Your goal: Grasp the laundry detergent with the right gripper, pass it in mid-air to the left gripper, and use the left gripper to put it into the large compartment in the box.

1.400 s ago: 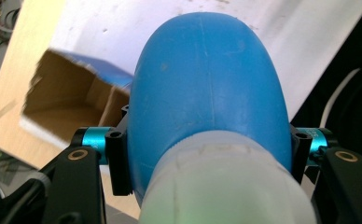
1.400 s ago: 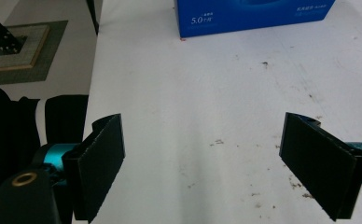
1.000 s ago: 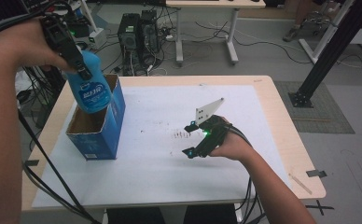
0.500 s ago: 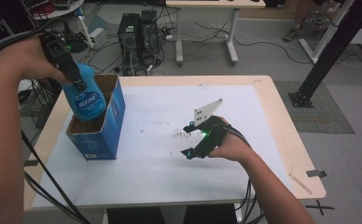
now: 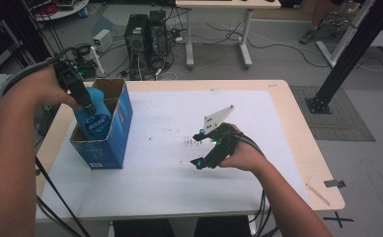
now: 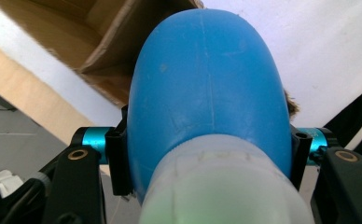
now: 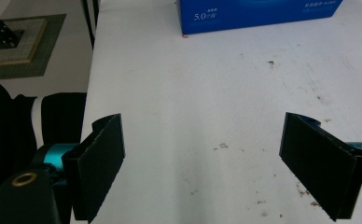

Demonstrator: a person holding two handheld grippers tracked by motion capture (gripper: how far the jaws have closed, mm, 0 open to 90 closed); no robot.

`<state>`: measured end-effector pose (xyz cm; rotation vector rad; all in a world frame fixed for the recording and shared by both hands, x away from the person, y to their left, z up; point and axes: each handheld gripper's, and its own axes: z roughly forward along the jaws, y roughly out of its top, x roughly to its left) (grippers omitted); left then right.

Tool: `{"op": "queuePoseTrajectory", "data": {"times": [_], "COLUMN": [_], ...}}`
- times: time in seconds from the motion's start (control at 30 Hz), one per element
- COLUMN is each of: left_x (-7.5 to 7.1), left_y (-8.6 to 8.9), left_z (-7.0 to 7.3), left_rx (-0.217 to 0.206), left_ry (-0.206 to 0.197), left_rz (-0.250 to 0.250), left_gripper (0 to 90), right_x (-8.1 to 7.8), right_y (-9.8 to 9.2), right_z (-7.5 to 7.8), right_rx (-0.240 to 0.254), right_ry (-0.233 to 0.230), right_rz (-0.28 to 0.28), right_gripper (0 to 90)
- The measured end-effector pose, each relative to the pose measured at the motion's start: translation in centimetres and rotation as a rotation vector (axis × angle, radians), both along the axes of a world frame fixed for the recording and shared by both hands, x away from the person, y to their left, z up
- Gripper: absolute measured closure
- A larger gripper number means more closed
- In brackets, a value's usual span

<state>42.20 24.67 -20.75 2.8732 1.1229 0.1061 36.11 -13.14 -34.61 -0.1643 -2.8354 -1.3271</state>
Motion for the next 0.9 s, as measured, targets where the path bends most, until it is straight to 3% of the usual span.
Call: {"op": "queuePoseTrajectory", "data": {"times": [0.3, 0.5, 0.7, 0.9], "left_x": [0.3, 0.6, 0.7, 1.0], "left_y": [0.0, 0.0, 0.0, 0.2], "left_z": [-3.3, -5.5, -6.7, -7.5], "left_rx": [0.02, 0.021, 0.033, 0.031], "left_ry": [0.028, 0.051, 0.044, 0.047], "left_rz": [-0.037, -0.033, -0.058, -0.051], "left_gripper": [38.0, 38.0, 37.9, 37.9], "right_x": [-0.1, 0.0, 0.0, 0.1], "right_y": [0.2, 0.4, 0.6, 0.7], "right_z": [0.0, -0.1, -0.2, -0.4], "right_rx": [-0.008, -0.01, -0.013, -0.016], "right_ry": [0.003, 0.004, 0.009, 0.012], "right_rz": [0.0, 0.002, 0.005, 0.005], "right_gripper": [13.4, 13.4, 13.4, 13.4]}}
